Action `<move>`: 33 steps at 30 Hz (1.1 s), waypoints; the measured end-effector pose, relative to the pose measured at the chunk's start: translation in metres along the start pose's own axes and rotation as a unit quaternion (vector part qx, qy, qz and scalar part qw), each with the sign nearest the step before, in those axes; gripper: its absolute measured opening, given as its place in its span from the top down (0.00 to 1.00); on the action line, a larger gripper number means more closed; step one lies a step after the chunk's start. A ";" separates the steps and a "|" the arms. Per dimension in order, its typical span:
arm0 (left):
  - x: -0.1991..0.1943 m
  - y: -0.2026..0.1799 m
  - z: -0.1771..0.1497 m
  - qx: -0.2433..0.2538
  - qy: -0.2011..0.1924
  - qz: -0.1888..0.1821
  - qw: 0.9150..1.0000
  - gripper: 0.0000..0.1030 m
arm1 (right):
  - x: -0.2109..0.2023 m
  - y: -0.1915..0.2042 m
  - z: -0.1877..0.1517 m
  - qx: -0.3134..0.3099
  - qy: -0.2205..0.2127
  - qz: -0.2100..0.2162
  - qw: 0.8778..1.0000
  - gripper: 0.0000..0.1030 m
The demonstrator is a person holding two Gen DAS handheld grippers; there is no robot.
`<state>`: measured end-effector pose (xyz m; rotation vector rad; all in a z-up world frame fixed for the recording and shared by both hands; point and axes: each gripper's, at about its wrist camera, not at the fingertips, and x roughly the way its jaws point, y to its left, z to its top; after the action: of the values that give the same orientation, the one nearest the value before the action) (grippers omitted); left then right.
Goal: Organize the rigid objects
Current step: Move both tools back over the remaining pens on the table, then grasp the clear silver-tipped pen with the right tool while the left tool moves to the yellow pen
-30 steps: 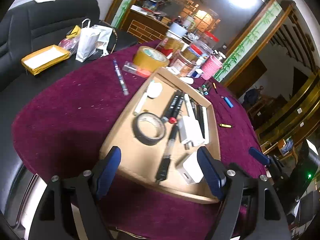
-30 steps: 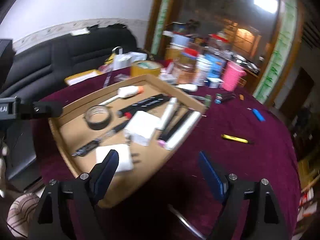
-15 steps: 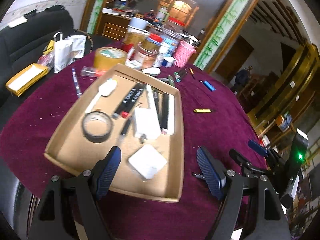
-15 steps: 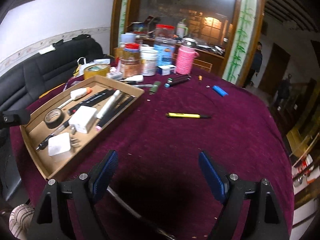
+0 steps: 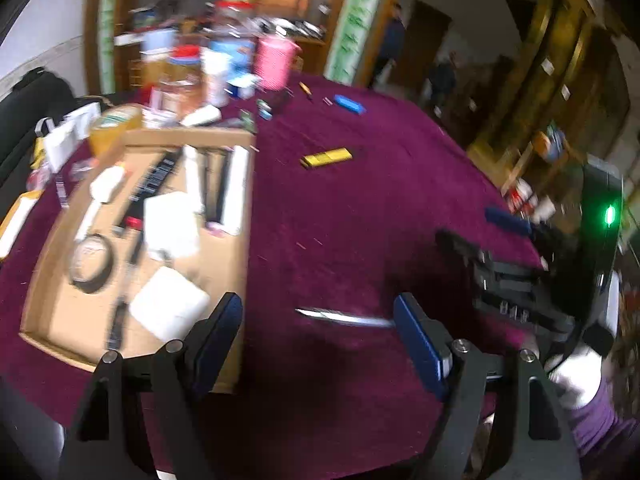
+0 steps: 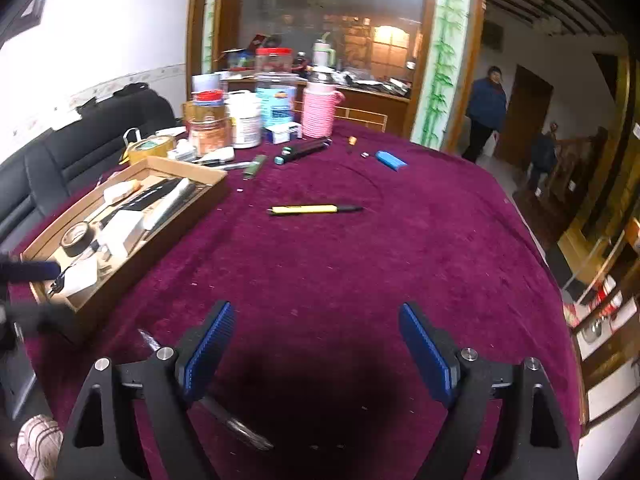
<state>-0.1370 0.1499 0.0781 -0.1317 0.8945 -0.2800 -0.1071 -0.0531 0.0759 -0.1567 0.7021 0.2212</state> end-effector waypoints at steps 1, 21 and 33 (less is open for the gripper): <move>0.005 -0.006 -0.003 0.006 0.008 -0.004 1.000 0.25 | 0.001 -0.008 -0.002 0.012 0.004 -0.001 1.000 0.15; 0.122 -0.074 0.018 0.000 0.109 -0.052 0.993 0.23 | 0.003 -0.081 -0.023 0.136 0.036 -0.011 0.990 0.15; 0.108 -0.071 0.038 0.055 0.093 -0.120 0.987 0.33 | 0.008 -0.106 -0.032 0.168 0.043 -0.021 0.985 0.14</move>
<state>-0.0565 0.0502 0.0375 -0.1124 1.0466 -0.5730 -0.0942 -0.1608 0.0534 0.1419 0.8099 0.0530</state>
